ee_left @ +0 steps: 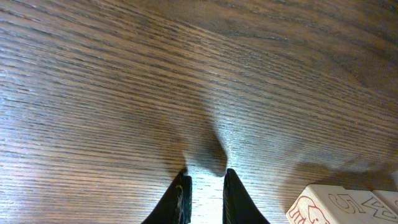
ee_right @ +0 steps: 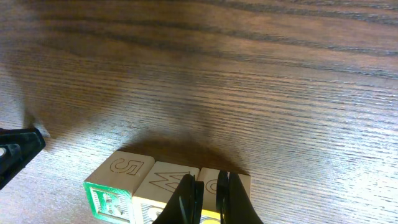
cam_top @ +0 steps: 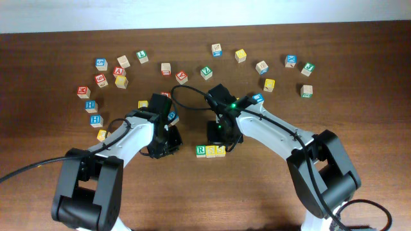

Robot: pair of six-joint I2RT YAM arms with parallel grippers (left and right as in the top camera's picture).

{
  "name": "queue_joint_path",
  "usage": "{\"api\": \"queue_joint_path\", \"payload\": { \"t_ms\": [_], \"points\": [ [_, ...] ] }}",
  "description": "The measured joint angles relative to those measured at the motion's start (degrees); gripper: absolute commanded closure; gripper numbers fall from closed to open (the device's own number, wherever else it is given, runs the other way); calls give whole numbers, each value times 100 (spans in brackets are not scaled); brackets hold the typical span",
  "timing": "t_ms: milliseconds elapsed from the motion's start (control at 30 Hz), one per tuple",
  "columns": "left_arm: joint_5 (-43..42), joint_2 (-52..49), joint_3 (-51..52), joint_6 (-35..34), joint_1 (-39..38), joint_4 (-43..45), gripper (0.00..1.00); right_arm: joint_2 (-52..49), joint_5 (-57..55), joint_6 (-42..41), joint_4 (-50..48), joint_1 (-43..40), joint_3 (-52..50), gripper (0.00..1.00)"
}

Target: Spell out RSS

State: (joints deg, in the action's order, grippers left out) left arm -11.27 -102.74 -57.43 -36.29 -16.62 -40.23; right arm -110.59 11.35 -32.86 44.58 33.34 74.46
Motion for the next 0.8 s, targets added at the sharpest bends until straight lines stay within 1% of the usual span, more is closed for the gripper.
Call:
{"api": "queue_joint_path", "payload": {
  "t_ms": [200, 233, 267, 300, 333, 367, 433, 500, 567, 633, 800],
  "points": [
    [0, 0, -2, 0, 0, -2, 89, 0, -20, 4, -24, -2, 2, 95],
    [0, 0, -2, 0, 0, -2, 93, -11, -59, 7, 98, -37, 103, 95],
    [2, 0, -2, 0, 0, -4, 100, -28, -103, 11, 358, -107, 302, 95],
    [37, 0, -2, -15, 0, -22, 100, -35, -111, 26, 570, -173, 448, 95],
    [74, 0, 0, -15, 11, -35, 100, -70, -199, 94, 1145, -452, 852, 95],
    [55, 0, 2, 26, 11, -42, 100, -61, -275, 160, 1709, -691, 953, 95],
    [-55, 0, 11, 179, -9, -37, 100, -61, -358, 291, 1956, -872, 758, 95],
    [-98, 0, 22, 264, -195, 111, 100, -72, -308, 330, 1576, -710, 205, 95],
    [-173, -2, 35, 284, -393, 271, 100, -81, 2, 334, 1014, -588, -114, 95],
    [-225, -13, 55, 286, -612, 472, 100, -81, 247, 328, 839, -527, -162, 95],
    [-330, -15, 61, 286, -629, 560, 100, -81, 466, 295, 579, -330, -162, 95]
  ]
}}
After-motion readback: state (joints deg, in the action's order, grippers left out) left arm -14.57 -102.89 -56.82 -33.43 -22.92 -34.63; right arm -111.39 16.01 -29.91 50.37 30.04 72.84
